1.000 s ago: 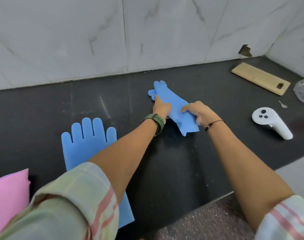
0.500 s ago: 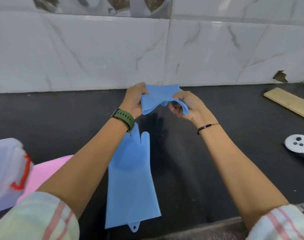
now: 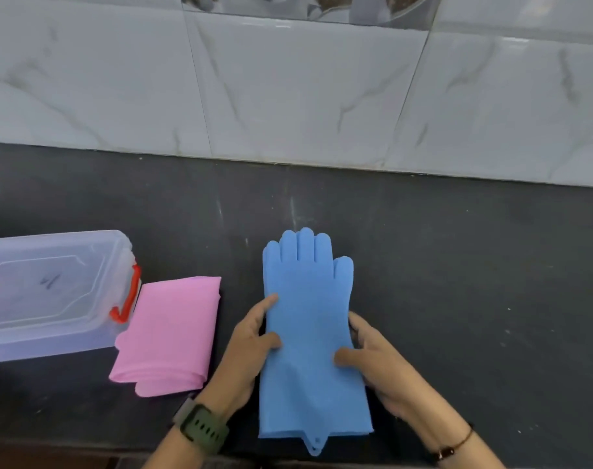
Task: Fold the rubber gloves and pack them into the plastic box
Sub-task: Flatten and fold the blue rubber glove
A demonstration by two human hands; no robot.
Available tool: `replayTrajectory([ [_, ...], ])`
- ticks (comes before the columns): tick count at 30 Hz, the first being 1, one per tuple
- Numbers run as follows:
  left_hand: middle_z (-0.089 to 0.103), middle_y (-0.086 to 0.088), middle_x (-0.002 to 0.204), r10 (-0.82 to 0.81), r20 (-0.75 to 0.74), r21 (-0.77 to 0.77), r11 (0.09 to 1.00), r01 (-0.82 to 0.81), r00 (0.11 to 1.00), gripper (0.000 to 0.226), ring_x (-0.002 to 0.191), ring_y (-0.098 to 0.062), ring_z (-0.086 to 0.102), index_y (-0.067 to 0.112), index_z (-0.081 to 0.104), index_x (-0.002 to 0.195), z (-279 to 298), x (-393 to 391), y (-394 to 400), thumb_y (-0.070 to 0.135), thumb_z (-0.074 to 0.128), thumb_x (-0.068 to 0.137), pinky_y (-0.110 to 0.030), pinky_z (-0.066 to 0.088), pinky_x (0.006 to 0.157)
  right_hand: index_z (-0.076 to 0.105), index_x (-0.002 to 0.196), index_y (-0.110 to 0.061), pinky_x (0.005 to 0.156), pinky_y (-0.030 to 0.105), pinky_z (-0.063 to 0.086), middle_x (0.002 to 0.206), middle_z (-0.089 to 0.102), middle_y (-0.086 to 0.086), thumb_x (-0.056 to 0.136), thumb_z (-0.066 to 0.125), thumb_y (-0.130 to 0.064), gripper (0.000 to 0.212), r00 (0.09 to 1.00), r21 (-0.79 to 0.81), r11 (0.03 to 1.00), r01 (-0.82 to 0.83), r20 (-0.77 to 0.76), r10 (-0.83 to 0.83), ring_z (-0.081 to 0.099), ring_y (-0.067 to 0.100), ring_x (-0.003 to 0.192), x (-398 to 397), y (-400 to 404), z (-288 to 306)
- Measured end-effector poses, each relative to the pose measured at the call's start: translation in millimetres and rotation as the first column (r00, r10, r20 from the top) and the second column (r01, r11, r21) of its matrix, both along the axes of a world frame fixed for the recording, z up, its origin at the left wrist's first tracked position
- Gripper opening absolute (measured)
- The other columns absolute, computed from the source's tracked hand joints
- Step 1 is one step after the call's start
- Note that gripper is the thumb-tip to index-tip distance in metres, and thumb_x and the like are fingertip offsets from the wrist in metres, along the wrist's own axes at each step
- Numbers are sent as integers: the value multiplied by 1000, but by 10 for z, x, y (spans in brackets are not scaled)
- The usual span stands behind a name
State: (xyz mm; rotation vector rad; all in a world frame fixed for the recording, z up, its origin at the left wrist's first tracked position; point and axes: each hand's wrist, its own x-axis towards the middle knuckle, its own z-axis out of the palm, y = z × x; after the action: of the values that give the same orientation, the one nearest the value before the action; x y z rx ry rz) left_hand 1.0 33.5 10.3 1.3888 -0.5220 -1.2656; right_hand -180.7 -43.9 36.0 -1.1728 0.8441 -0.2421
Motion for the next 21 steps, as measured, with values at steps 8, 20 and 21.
replayTrajectory([
  [8, 58, -5, 84, -25, 456, 134, 990, -41, 890, 24, 73, -16, 56, 24, 53, 114, 156, 167, -287, 22, 50, 91, -28, 47, 66, 63, 80, -10, 44, 23, 50, 67, 68, 4, 92, 51, -38, 33, 926, -210, 953, 220, -262, -271, 62, 14, 47, 187, -621, 54],
  [20, 32, 1, 62, 79, 520, 155, 970, -185, 850, 31, 57, -16, 29, 16, 24, 60, 232, 275, -771, 13, 43, 85, -25, 27, 45, 33, 71, -18, 33, 19, 41, 69, 41, 0, 87, 41, -15, 18, 916, -618, 771, 154, -203, -345, 43, 12, 55, 591, -971, -79],
  [21, 29, 2, 62, 113, 469, 134, 971, -198, 876, 30, 56, -15, 25, 17, 23, 61, 236, 261, -765, 11, 41, 84, -25, 24, 47, 33, 72, -17, 33, 20, 40, 70, 41, 1, 88, 41, -15, 18, 913, -613, 775, 154, -212, -349, 42, 12, 55, 592, -989, -80],
])
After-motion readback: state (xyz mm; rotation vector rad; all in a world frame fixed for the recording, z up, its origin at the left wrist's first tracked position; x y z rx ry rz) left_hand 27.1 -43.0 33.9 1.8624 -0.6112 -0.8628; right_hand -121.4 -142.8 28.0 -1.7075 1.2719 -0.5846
